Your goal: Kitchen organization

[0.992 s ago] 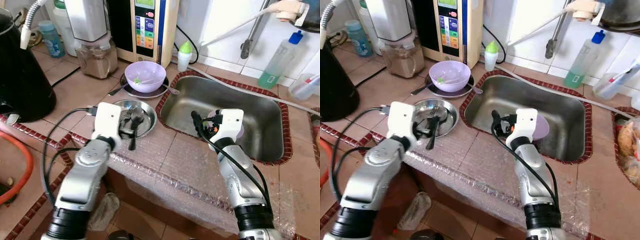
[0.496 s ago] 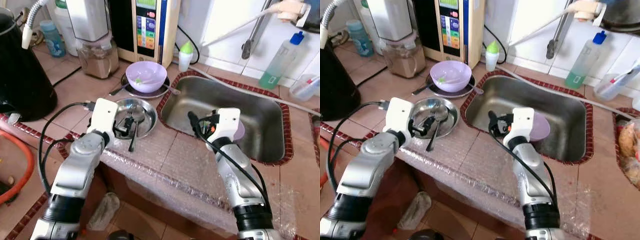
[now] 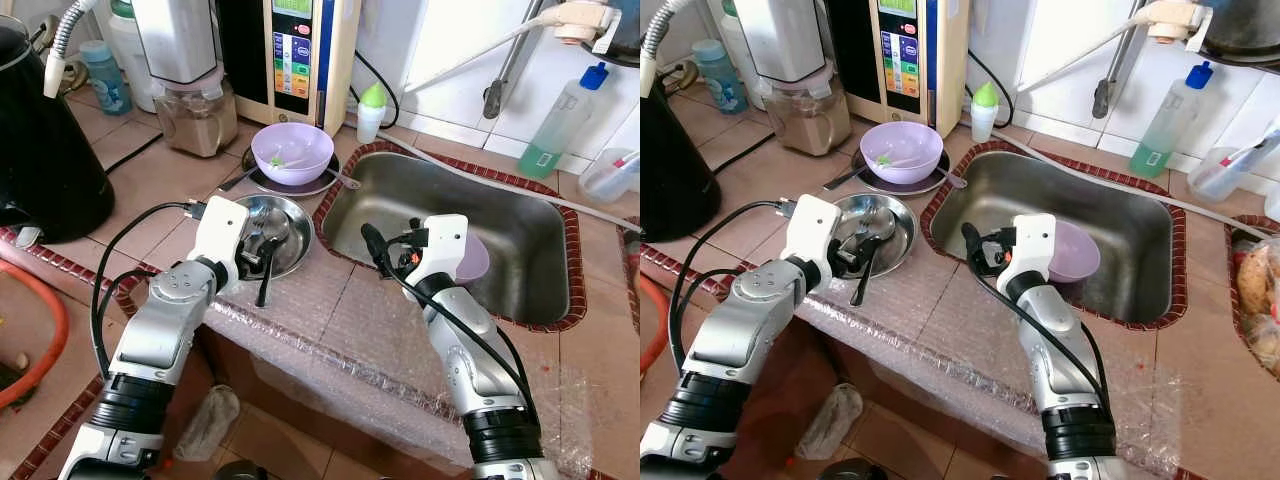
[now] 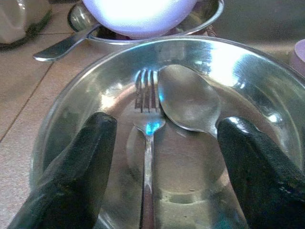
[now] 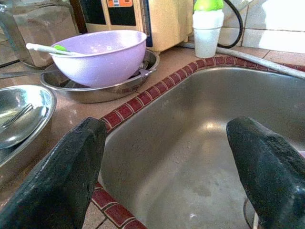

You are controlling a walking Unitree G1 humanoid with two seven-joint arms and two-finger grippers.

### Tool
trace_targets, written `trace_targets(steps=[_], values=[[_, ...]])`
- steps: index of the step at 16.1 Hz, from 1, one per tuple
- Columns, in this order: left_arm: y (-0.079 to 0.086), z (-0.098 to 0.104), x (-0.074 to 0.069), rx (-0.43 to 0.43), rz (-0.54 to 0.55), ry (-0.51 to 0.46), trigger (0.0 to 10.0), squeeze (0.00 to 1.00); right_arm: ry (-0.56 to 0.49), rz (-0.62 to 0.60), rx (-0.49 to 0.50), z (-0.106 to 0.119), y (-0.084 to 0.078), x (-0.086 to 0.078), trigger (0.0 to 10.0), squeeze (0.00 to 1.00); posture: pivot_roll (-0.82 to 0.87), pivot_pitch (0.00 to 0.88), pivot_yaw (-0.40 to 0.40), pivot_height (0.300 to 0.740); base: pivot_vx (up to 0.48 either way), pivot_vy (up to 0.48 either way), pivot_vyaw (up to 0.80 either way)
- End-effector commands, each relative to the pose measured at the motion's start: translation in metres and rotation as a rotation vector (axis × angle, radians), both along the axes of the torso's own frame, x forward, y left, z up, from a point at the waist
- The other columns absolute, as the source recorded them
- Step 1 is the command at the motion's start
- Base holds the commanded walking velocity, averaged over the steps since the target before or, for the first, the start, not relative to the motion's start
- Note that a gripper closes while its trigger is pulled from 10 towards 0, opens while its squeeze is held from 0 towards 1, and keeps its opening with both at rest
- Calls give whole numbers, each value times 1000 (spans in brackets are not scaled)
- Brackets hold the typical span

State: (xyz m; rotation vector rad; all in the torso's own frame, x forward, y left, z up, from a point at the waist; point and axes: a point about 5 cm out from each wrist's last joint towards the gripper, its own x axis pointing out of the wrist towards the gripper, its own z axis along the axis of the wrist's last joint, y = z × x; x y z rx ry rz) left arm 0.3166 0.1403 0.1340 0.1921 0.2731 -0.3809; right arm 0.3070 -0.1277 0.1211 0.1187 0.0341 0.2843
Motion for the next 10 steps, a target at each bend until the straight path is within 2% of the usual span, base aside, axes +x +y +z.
trace_targets(steps=[1, 10], values=[[-2, -3, 0, 7, -23, 33, 0, 0, -10, 2, 6, 4, 0, 0, 10000, 0, 41, 0, 1, 740, 0, 0, 0], [-1, -3, -3, 7, -52, 61, 0, 0, -9, 3, 5, 5, 0, 2, 10000, 0, 43, 0, -1, 740, 0, 0, 0]])
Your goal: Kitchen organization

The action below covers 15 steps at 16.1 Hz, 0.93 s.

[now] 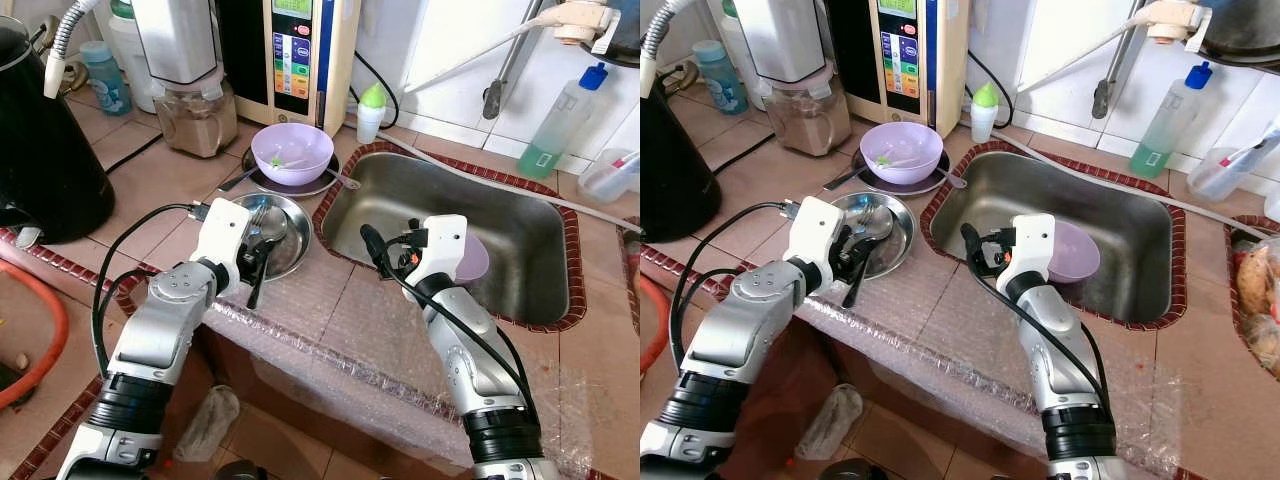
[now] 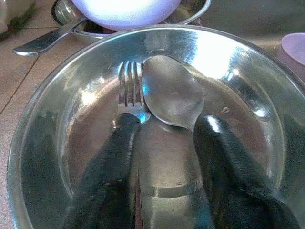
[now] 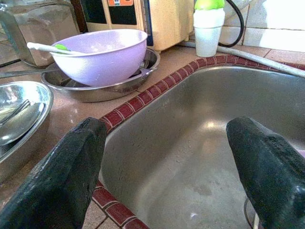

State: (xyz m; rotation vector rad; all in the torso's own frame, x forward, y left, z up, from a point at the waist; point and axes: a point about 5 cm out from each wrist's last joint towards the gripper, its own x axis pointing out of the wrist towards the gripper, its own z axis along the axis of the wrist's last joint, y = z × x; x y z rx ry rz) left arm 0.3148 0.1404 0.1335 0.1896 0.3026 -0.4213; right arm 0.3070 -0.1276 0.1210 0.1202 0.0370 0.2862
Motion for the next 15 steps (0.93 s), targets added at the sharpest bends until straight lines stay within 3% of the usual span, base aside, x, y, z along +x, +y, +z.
trace_targets(steps=[1, 9, 12, 15], values=[[-1, -3, -2, 11, -17, 32, 0, 0, -12, 1, 4, 5, 0, 2, 10000, 0, 44, 0, 0, 740, 0, 0, 0], [6, 6, 2, 15, 23, 2, 0, 0, -14, 2, 2, 6, 0, 4, 10000, 0, 46, 0, -6, 740, 0, 0, 0], [9, 28, 9, -61, 122, -171, 0, 0, -18, 2, 2, 7, 0, 5, 10000, 0, 46, 0, -11, 740, 0, 0, 0], [3, 30, 7, -111, 128, -219, 0, 0, -19, 6, -2, 8, 0, 7, 10000, 0, 44, 0, -21, 740, 0, 0, 0]])
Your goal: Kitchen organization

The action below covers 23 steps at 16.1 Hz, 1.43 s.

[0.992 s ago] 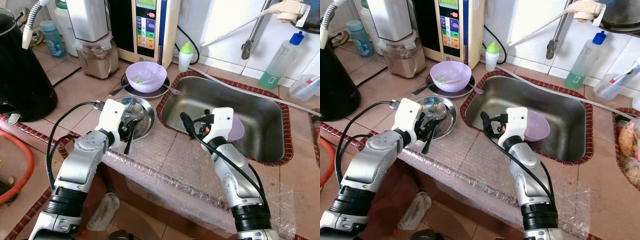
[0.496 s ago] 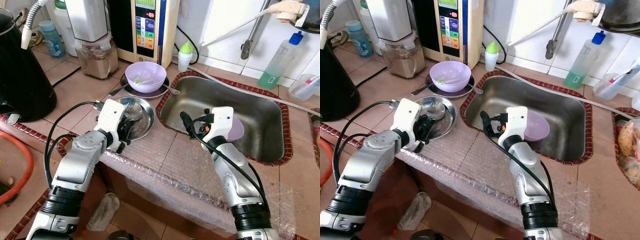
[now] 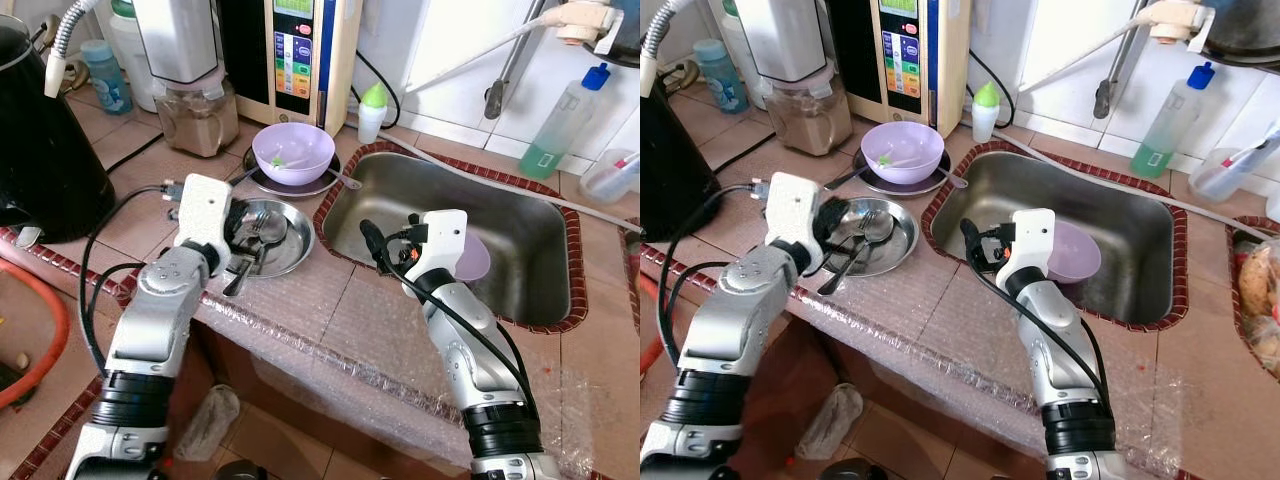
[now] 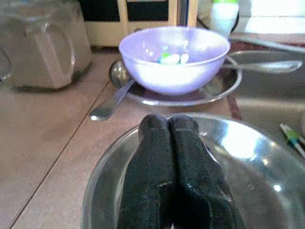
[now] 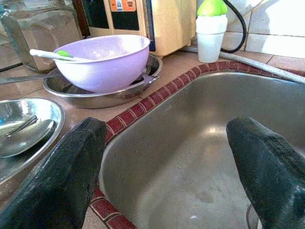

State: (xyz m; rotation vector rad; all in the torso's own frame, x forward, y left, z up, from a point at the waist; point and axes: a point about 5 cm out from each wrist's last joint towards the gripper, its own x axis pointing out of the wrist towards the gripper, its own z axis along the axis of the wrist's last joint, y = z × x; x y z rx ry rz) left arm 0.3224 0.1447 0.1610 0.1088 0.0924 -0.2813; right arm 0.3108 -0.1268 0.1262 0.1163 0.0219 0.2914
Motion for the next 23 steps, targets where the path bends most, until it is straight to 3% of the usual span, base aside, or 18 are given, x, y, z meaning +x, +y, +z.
trace_targets(steps=[1, 4, 6, 11, 14, 16, 17, 18, 19, 20, 23], values=[[-2, 2, -1, -7, -4, -16, 0, 0, -4, 2, -2, 3, -1, 3, 10000, 0, 44, 0, -21, 740, 0, 0, 0], [-5, 2, -3, -37, 3, -48, 0, 0, -6, 1, -6, 4, -2, 5, 10000, 0, 44, 0, -24, 740, 0, 0, 0], [-1, 15, -1, -68, 57, -161, 0, 0, -8, -1, -7, 4, -3, 5, 10000, 0, 44, 0, -24, 740, 0, 0, 0], [-2, 33, -5, -93, 80, -333, 0, 0, -8, -1, -10, 4, -3, 6, 10000, 0, 46, 0, -28, 740, 0, 0, 0], [-2, 35, -12, -54, 105, -443, 0, 0, -12, -1, -10, 5, -2, 7, 10000, 0, 45, 0, -28, 740, 0, 0, 0], [-8, 23, -12, -50, 66, -371, 0, 0, -10, -1, -11, 4, -3, 7, 10000, 0, 46, 0, -32, 740, 0, 0, 0], [-9, 19, -12, -54, 58, -340, 2078, 0, -10, 1, -11, 4, -2, 7, 10000, 0, 44, 0, -32, 740, 0, 0, 0], [-11, 15, -12, -56, 54, -300, 10000, 63, -10, 4, -12, 5, -2, 7, 10000, 0, 45, 0, -33, 740, 0, 0, 0], [-12, 14, -12, -65, 50, -289, 10000, 643, -10, 6, -13, 5, -2, 7, 10000, 0, 45, 0, -33, 740, 0, 0, 0], [-11, 15, -12, -60, 52, -294, 10000, 1000, -10, 6, -12, 4, -1, 7, 10000, 0, 48, 0, -34, 740, 0, 0, 0], [-10, 15, -15, -43, 72, -303, 10000, 1000, -6, 8, -11, 3, -1, 6, 10000, 0, 48, 0, -33, 740, 0, 0, 0]])
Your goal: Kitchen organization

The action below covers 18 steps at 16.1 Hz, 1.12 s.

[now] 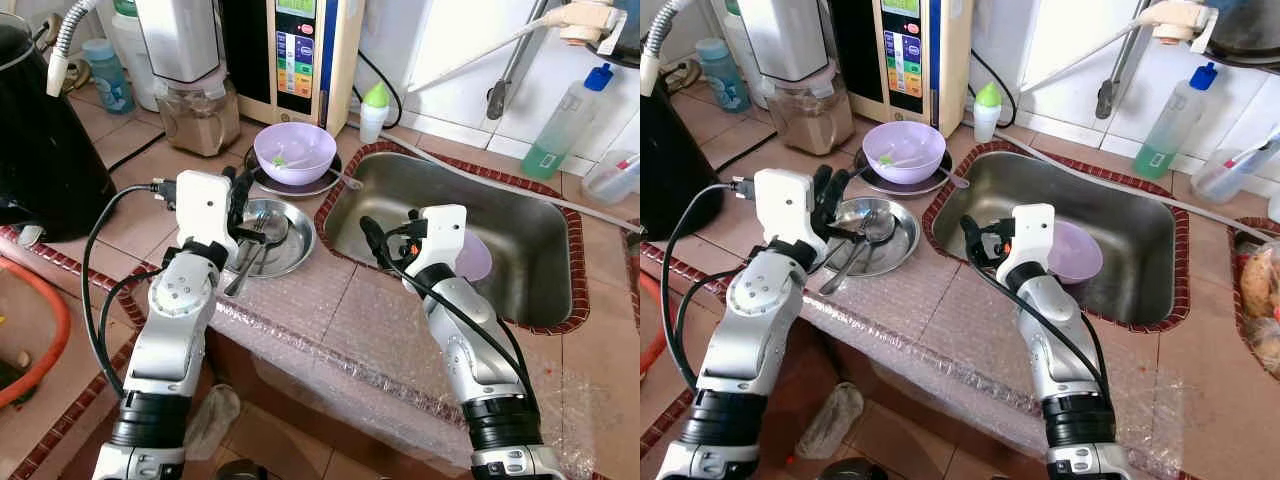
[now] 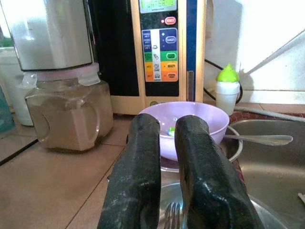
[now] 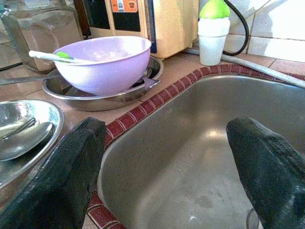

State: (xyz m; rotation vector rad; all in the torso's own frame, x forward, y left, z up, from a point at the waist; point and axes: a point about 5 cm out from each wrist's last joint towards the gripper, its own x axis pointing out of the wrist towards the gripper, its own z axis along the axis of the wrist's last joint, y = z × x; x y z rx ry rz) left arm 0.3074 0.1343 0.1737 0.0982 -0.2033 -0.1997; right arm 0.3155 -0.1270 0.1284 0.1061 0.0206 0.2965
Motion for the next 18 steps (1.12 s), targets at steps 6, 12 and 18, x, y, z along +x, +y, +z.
trace_targets(steps=[6, 12, 18], values=[[-5, -15, -5, 136, -75, 219, 10000, 1000, 10, 10, -6, -3, 0, -1, 10000, 0, 50, 0, -30, 740, 0, 0, 0], [0, -21, -4, 154, -96, 331, 10000, 1000, 9, 14, -10, -3, 0, 0, 10000, 0, 47, 0, -25, 740, 0, 0, 0], [-4, -24, -6, 93, -136, 421, 10000, 1000, 8, 15, -11, -4, 2, -1, 10000, 0, 43, 0, -24, 740, 0, 0, 0]])
